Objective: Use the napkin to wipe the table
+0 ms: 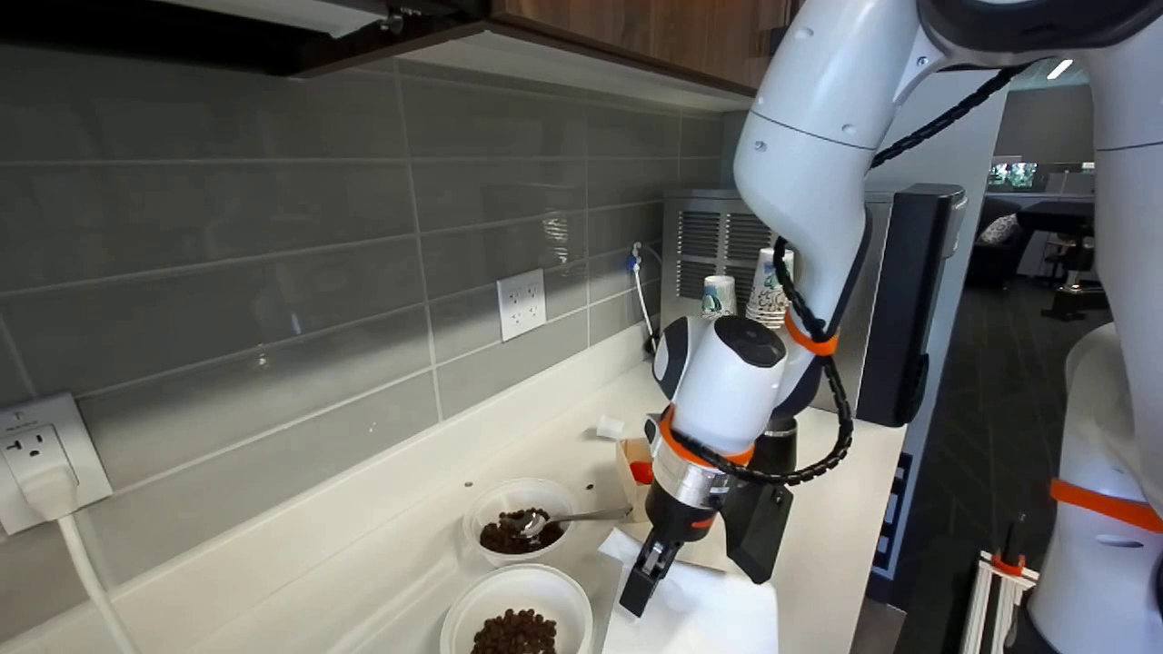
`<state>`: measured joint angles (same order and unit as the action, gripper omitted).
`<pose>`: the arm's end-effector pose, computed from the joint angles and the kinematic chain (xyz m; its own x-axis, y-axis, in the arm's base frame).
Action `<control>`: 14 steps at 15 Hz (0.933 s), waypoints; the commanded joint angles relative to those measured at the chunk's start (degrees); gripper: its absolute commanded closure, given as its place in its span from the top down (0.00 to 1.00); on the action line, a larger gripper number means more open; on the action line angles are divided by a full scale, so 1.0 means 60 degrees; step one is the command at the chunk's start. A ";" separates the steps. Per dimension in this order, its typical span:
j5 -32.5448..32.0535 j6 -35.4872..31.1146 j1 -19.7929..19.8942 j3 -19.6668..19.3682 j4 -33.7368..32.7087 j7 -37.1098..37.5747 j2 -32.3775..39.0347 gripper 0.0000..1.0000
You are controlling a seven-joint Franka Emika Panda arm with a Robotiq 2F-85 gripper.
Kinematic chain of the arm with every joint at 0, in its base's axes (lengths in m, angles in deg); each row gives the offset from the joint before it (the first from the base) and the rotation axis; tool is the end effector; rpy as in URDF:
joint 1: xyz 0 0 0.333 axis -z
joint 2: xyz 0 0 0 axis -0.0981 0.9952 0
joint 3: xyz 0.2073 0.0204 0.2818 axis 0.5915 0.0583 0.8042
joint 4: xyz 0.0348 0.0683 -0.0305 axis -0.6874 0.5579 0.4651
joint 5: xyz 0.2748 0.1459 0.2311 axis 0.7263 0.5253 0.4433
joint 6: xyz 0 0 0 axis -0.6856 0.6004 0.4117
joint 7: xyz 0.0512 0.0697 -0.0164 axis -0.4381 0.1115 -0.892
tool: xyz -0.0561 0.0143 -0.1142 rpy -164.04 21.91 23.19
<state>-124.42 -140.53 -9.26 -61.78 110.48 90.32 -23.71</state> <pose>0.3445 0.1093 0.2042 0.9359 0.2144 0.2795 0.2378 -0.9699 -0.0523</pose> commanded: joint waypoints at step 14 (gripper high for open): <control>-0.1591 -0.0585 -0.2234 -0.2224 -0.0122 0.1150 0.0663 0.00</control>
<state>-132.24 -147.42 -18.91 -71.26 109.88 93.84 -17.76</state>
